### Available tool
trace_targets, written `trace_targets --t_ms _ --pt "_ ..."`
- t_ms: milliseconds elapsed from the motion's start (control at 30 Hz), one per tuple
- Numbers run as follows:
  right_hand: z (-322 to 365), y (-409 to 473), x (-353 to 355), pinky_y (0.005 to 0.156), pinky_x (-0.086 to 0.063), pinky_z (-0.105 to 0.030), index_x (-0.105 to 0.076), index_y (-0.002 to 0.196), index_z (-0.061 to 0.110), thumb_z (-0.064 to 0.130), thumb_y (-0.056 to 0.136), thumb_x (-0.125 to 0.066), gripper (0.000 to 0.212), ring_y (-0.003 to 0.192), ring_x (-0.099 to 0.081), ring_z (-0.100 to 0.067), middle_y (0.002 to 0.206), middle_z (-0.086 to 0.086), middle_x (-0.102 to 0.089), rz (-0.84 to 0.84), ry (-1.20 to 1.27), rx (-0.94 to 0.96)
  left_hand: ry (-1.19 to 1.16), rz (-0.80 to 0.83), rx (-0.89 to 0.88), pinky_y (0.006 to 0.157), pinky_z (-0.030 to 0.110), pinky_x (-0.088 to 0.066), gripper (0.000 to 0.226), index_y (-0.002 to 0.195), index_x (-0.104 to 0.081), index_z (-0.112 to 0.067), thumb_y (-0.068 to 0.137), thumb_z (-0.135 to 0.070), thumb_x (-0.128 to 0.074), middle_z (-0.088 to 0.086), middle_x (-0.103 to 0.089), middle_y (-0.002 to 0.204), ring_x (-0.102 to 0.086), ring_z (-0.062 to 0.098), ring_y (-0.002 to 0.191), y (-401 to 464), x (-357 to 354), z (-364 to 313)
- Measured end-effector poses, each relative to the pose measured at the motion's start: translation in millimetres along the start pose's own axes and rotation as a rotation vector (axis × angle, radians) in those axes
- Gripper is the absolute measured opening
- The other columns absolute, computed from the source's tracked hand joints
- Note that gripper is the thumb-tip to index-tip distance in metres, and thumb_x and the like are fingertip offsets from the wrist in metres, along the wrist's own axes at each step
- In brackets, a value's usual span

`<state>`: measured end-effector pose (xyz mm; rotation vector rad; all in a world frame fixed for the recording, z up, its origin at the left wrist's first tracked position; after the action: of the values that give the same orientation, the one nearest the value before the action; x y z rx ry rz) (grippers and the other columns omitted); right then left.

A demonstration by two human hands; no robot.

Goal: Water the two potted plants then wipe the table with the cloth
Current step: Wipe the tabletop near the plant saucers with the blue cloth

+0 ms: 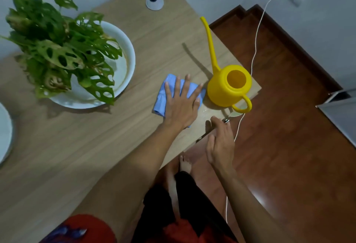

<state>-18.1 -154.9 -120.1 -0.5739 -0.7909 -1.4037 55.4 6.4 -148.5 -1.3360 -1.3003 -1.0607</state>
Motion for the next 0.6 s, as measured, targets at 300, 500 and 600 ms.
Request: trace_targets --t_ms 300,500,600 --pt "25 13 13 0.079 -0.043 -0.039 -0.059 0.107 0.013 0.012 0.08 -0.046 0.029 0.088 -0.053 -0.025 0.1 -0.004 -0.065 -0.089 0.033 -0.074 -0.045 0.007 -0.109 0.118 0.07 -0.003 0.057 0.159 -0.013 -0.044 0.105 -0.05 -0.028 0.008 -0.005 0.171 -0.005 0.037 0.156 -74 -4 -15" --pt "66 7 -5 0.083 -0.042 -0.038 -0.06 0.1 0.012 0.013 0.082 -0.048 0.021 0.09 -0.052 -0.025 0.104 -0.001 -0.064 -0.079 -0.007 0.043 -0.043 -0.014 -0.081 0.117 0.07 -0.009 0.069 0.159 -0.001 -0.044 0.101 -0.06 -0.033 0.009 -0.003 0.17 -0.004 0.036 0.156 -134 -3 14" --pt "86 0 -26 0.088 -0.042 -0.036 -0.059 0.102 0.012 0.01 0.08 -0.049 0.024 0.098 -0.053 -0.025 0.112 -0.004 -0.063 0.002 -0.025 0.109 -0.07 -0.034 -0.01 0.118 0.069 -0.01 0.075 0.158 0.007 -0.045 0.1 -0.055 -0.04 0.008 -0.008 0.17 -0.008 0.034 0.156 -164 1 37"
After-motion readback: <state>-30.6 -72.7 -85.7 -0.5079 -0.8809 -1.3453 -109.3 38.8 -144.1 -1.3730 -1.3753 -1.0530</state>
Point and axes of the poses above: each hand's wrist, its own y-axis towards the middle knuckle, its own x-axis out of the back of the hand, z = x × y, the point moved 1 cm from there along y, towards the middle knuckle
